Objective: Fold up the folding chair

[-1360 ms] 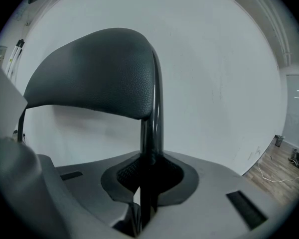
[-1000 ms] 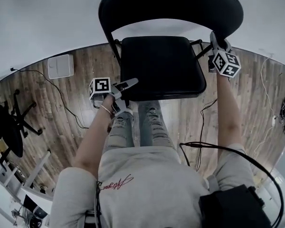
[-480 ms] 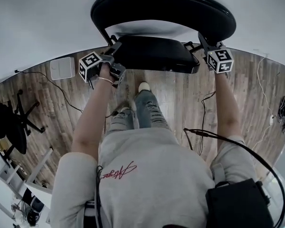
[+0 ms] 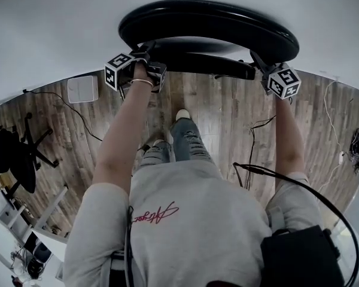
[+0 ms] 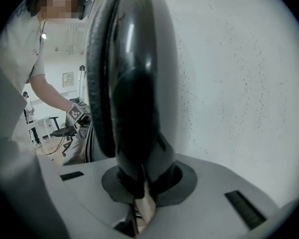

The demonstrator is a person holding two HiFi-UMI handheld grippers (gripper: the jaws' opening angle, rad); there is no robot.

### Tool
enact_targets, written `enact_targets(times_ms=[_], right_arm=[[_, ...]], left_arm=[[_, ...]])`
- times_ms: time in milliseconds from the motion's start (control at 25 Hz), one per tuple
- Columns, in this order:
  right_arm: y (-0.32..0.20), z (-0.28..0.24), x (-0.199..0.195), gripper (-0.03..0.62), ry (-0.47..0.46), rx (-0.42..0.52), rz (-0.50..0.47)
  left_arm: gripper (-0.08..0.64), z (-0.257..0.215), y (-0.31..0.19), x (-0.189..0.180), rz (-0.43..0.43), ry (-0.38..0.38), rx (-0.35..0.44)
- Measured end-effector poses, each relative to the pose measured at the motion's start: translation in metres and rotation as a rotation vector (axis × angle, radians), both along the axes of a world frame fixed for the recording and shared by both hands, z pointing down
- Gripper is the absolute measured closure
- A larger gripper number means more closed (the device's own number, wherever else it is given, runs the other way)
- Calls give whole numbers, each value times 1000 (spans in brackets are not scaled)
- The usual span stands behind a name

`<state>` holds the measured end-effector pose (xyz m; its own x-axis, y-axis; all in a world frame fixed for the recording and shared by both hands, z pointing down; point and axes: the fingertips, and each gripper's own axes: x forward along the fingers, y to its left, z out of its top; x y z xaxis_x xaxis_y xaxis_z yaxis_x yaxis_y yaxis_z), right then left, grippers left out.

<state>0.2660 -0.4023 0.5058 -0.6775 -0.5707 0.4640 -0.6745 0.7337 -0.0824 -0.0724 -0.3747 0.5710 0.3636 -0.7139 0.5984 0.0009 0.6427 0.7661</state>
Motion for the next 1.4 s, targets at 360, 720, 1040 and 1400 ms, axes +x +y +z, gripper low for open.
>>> enact_targets(times_ms=[360, 720, 1040, 1400], right_arm=[[-9, -4, 2, 557, -23, 61, 129], [2, -5, 38, 344, -40, 87, 364], [42, -9, 55, 345, -95, 142, 500], [44, -33, 60, 369, -47, 231, 503]], left_arm=[[161, -17, 6, 9, 171, 6, 247], [121, -74, 33, 29, 370, 47, 551], [121, -83, 56, 47, 544, -50, 646], [123, -93, 49, 62, 567, -56, 690]])
